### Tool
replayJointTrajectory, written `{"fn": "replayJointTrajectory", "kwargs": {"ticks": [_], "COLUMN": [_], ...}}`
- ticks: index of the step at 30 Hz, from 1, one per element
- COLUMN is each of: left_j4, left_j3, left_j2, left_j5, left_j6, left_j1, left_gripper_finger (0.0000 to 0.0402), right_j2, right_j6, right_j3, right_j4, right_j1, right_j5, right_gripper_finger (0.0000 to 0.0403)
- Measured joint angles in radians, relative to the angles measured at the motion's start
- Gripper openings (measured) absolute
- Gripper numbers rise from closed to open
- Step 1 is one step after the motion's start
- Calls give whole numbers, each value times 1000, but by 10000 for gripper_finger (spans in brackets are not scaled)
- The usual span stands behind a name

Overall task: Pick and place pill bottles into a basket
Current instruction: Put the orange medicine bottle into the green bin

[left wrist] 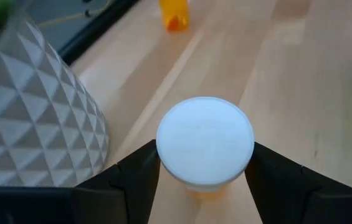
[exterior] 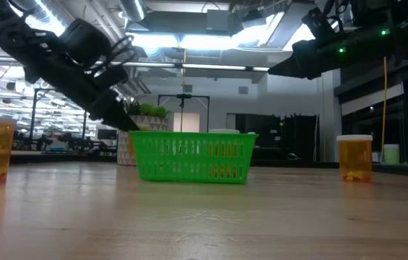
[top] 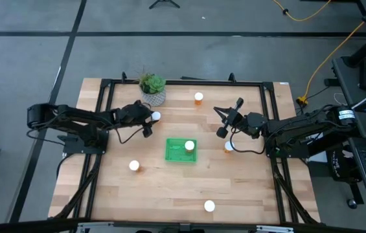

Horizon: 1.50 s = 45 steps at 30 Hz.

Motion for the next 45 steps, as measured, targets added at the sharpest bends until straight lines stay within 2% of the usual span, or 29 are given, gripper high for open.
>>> {"fn": "replayJointTrajectory", "kwargs": {"ticks": [12, 20, 27, 35, 39, 45], "left_j4": [0, 87, 172, 184, 184, 182], "left_j3": [0, 0, 0, 33, 76, 143], "left_j2": [-169, -198, -198, -181, -127, 32], "left_j5": [201, 321, 315, 122, 112, 86], "left_j6": [-2, -26, -14, 35, 35, 35], "left_j1": [0, -24, -138, -300, -341, -376], "left_gripper_finger": [214, 214, 214, 214, 214, 214], "right_j2": [0, 0, 0, 0, 0, 0], "right_j6": [3, 3, 3, 3, 3, 3], "right_j3": [0, 0, 0, 0, 0, -1], "right_j4": [0, 11, 12, 23, 31, 31], "right_j1": [0, 0, 0, 0, 0, 0], "right_j5": [0, 0, 0, 0, 0, 0], "right_gripper_finger": [23, 24, 23, 23, 23, 23]}}
